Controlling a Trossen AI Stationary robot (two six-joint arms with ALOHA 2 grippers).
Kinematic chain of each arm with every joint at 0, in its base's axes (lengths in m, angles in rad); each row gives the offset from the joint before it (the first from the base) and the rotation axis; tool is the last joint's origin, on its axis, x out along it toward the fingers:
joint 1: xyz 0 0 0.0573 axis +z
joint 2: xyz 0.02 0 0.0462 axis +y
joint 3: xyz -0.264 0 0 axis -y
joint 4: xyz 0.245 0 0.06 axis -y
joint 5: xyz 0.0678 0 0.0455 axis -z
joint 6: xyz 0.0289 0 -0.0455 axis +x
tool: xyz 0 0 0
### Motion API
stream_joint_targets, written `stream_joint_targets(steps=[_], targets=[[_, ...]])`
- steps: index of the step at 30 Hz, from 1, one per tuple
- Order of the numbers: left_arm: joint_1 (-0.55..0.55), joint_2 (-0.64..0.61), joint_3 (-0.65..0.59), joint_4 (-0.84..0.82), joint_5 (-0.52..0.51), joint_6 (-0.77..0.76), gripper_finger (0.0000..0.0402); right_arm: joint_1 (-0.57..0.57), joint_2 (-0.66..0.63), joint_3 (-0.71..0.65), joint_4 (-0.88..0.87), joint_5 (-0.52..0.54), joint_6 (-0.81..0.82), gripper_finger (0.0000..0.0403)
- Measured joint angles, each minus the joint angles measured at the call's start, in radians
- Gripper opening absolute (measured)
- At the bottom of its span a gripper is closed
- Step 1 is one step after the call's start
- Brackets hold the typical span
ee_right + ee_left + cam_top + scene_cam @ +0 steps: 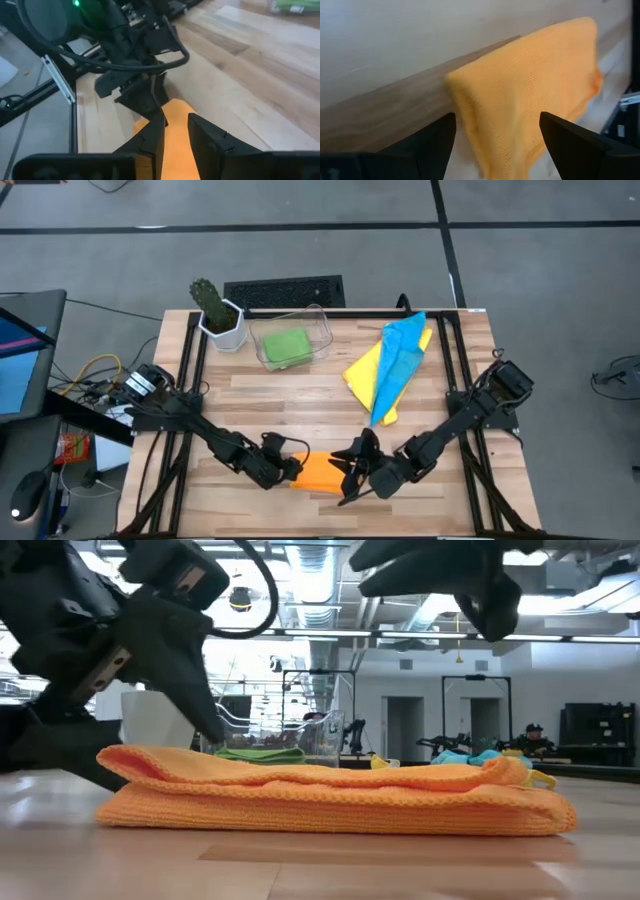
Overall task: Fold microfiber towels
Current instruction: Put the orange microfiber cloth into the transparent bin
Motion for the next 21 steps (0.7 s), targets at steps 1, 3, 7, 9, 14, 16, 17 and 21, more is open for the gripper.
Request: stream_joint_targets(steps=[1, 3, 7, 9, 14, 16, 17, 21], targets=[[0.003, 0.016, 0.005, 0.029, 0.006, 0.013, 0.0287, 0.002, 0.000, 0.000, -0.009, -0.003, 0.008, 0.0111], [0.017, 0.063, 0.027, 0.088, 0.034, 0.041, 0.0286, 0.007, 0.000, 0.000, -0.017, -0.014, 0.020, 0.0111], [0.053, 0.097, 0.055, 0.112, 0.120, 0.145, 0.0284, 0.004, -0.001, 0.000, -0.049, -0.056, 0.033, 0.0110], [0.070, 0.098, 0.057, 0.110, 0.153, 0.182, 0.0274, 0.005, -0.018, 0.000, -0.099, -0.063, 0.052, 0.0110], [0.095, 0.100, 0.054, 0.114, 0.198, 0.229, 0.0220, 0.027, -0.075, 0.000, -0.256, -0.072, 0.113, 0.0110], [0.098, 0.103, 0.051, 0.131, 0.195, 0.264, 0.0192, 0.038, -0.101, 0.000, -0.315, -0.070, 0.125, 0.0110], [0.101, 0.104, 0.051, 0.131, 0.202, 0.283, 0.0177, 0.044, -0.111, 0.000, -0.329, -0.070, 0.126, 0.0110], [0.141, 0.105, 0.051, 0.123, 0.291, 0.425, 0.0122, 0.052, -0.133, 0.000, -0.357, -0.097, 0.125, 0.0110]])
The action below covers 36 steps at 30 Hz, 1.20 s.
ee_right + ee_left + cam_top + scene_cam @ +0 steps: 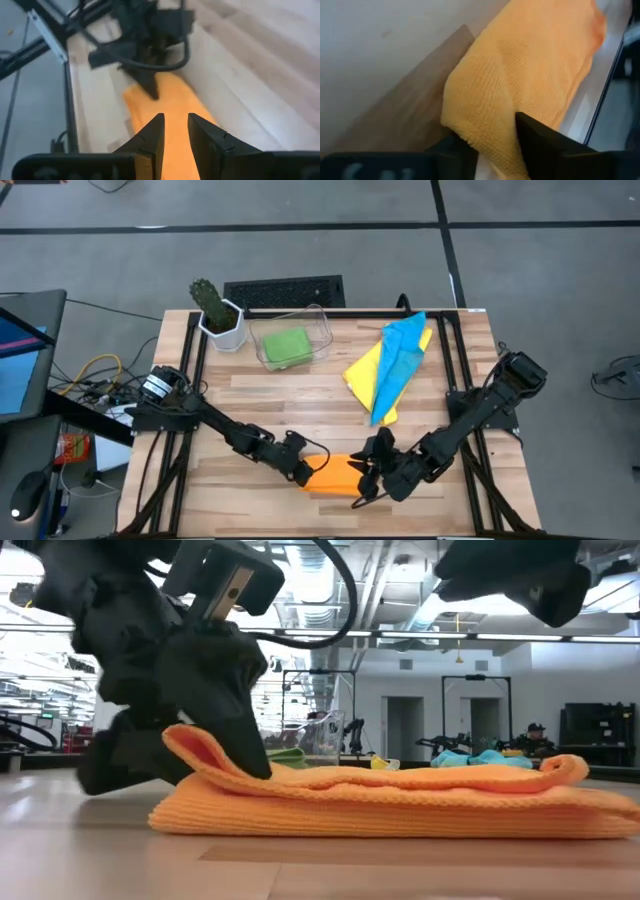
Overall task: Fold microfiber towels
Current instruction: Put the orange microfiber cloth into the transparent bin
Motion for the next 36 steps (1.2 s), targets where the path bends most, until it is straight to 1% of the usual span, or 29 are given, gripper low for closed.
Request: stream_joint_targets(steps=[3, 8, 11, 14, 16, 18, 21, 25, 29, 31, 33, 36], targets=[[0.052, 0.001, 0.000, 0.004, 0.109, 0.156, 0.0085, -0.003, 0.000, 0.000, -0.009, -0.060, -0.003, 0.0110], [0.144, -0.019, 0.009, -0.025, 0.313, 0.335, 0.0034, -0.009, 0.007, 0.000, -0.043, -0.081, -0.004, 0.0110], [0.208, -0.022, 0.032, -0.060, 0.365, 0.474, 0.0016, -0.026, 0.007, 0.000, -0.078, -0.082, -0.004, 0.0110], [0.260, -0.023, 0.069, -0.054, 0.424, 0.520, 0.0014, -0.046, 0.006, 0.000, -0.100, -0.097, -0.005, 0.0111], [0.279, -0.023, 0.093, -0.052, 0.482, 0.525, 0.0026, -0.058, 0.006, 0.000, -0.106, -0.126, -0.013, 0.0111], [0.296, -0.023, 0.122, -0.084, 0.520, 0.537, 0.0050, -0.068, 0.006, 0.000, -0.104, -0.156, -0.030, 0.0111], [0.311, -0.025, 0.175, -0.174, 0.526, 0.590, 0.0097, -0.068, 0.006, 0.000, -0.106, -0.166, -0.032, 0.0111], [0.307, -0.026, 0.236, -0.342, 0.516, 0.669, 0.0165, -0.056, 0.006, 0.000, -0.107, -0.173, -0.032, 0.0111], [0.310, -0.028, 0.285, -0.485, 0.517, 0.707, 0.0216, -0.049, 0.006, 0.000, -0.145, -0.173, -0.023, 0.0111], [0.312, -0.032, 0.308, -0.589, 0.516, 0.709, 0.0232, -0.056, 0.007, 0.000, -0.203, -0.186, 0.016, 0.0111], [0.311, -0.050, 0.326, -0.685, 0.511, 0.725, 0.0240, -0.064, 0.007, -0.001, -0.232, -0.230, 0.026, 0.0111], [0.291, -0.107, 0.338, -0.762, 0.471, 0.736, 0.0241, -0.058, 0.007, -0.022, -0.190, -0.272, 0.043, 0.0111]])
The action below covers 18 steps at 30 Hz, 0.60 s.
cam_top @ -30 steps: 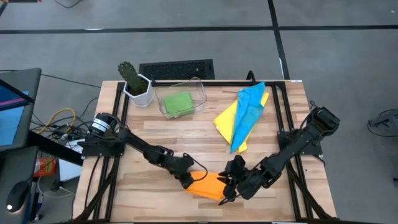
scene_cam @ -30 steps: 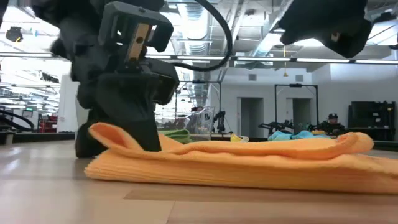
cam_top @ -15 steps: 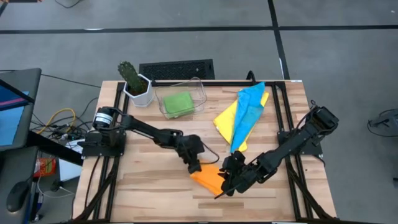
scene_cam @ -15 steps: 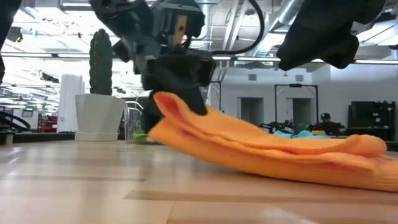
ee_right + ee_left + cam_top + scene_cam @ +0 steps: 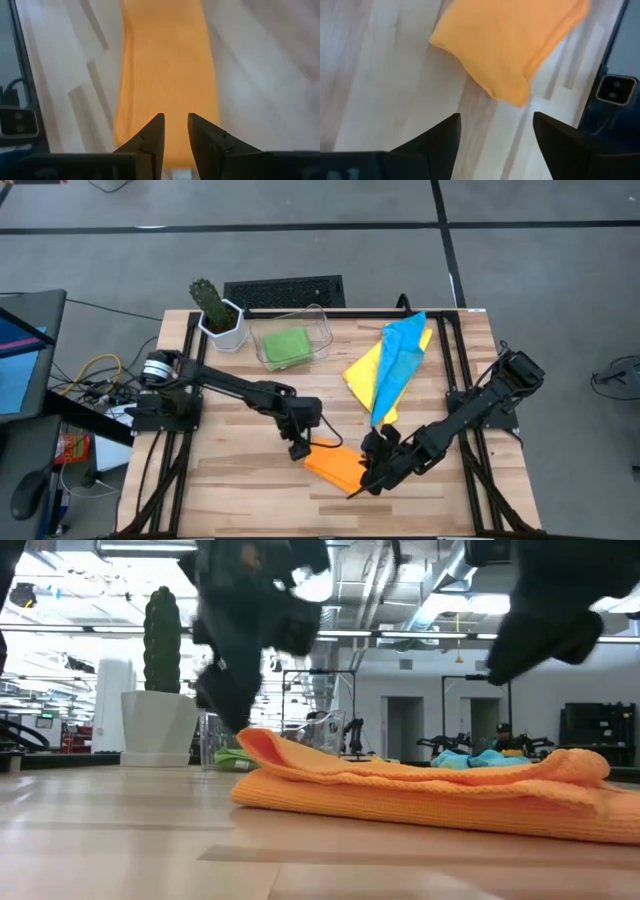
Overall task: Fold microfiber towels
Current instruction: Put the orange microfiber cloth into the transparent bin
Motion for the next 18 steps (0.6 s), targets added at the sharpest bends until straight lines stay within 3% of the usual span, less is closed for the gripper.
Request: stream_joint_targets(steps=[4, 9, 14, 18], targets=[[-0.060, -0.109, -0.006, -0.016, -0.113, -0.075, 0.0234, 0.032, 0.001, -0.035, 0.016, -0.013, 0.095, 0.0111], [-0.242, -0.183, -0.015, 0.044, -0.400, -0.265, 0.0218, 0.064, 0.001, -0.045, 0.017, -0.004, 0.178, 0.0111], [-0.374, -0.096, -0.052, 0.177, -0.580, -0.437, 0.0178, 0.071, 0.001, -0.045, 0.012, -0.001, 0.213, 0.0111], [-0.375, 0.005, -0.052, 0.346, -0.608, -0.438, 0.0119, 0.066, 0.001, -0.045, 0.016, 0.021, 0.215, 0.0111]])
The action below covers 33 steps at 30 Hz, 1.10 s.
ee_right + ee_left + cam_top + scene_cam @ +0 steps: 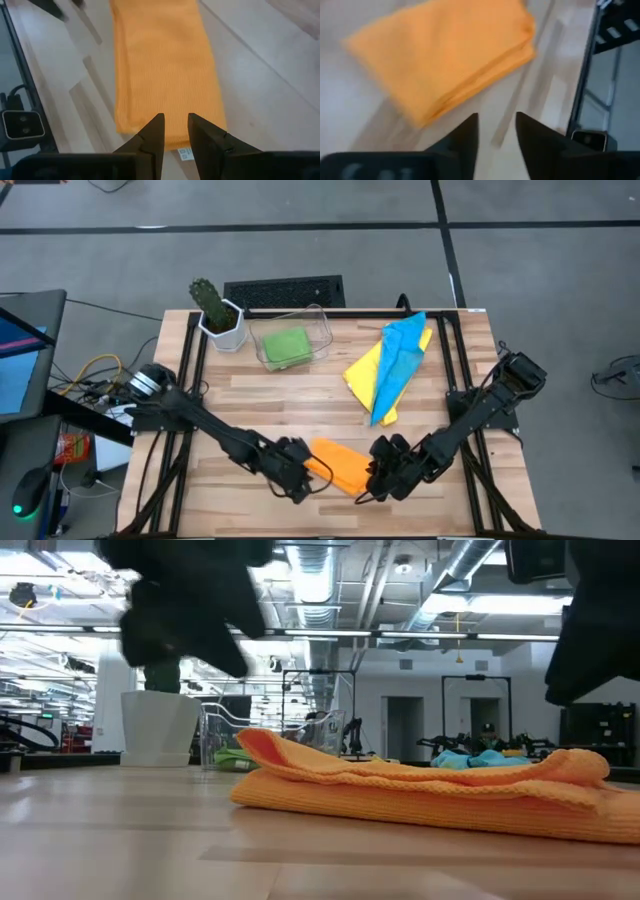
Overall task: Fold microfiber towels
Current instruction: Put the orange microfiber cloth into the transparent bin
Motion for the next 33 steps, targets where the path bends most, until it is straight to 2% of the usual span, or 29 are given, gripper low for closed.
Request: stream_joint_targets(steps=[3, 7, 16, 20, 26, 33], targets=[[0.021, 0.061, -0.003, 0.056, 0.052, 0.022, 0.0067, -0.006, 0.000, 0.000, -0.001, 0.001, 0.000, 0.0111], [0.040, 0.107, 0.001, 0.074, 0.051, 0.020, 0.0009, -0.005, 0.000, 0.000, 0.003, 0.003, 0.002, 0.0111], [0.076, 0.201, 0.007, 0.008, 0.113, 0.046, 0.0007, 0.010, 0.000, 0.000, 0.007, 0.005, 0.024, 0.0111], [0.112, 0.175, 0.006, -0.049, 0.137, 0.140, 0.0002, 0.011, 0.000, 0.000, 0.011, 0.005, 0.024, 0.0111], [0.212, 0.128, -0.004, -0.135, 0.062, 0.275, 0.0000, -0.001, 0.000, 0.000, -0.013, 0.005, 0.003, 0.0110], [0.322, 0.110, -0.002, -0.219, 0.093, 0.433, 0.0000, -0.064, 0.000, 0.000, -0.092, 0.006, 0.000, 0.0110]])
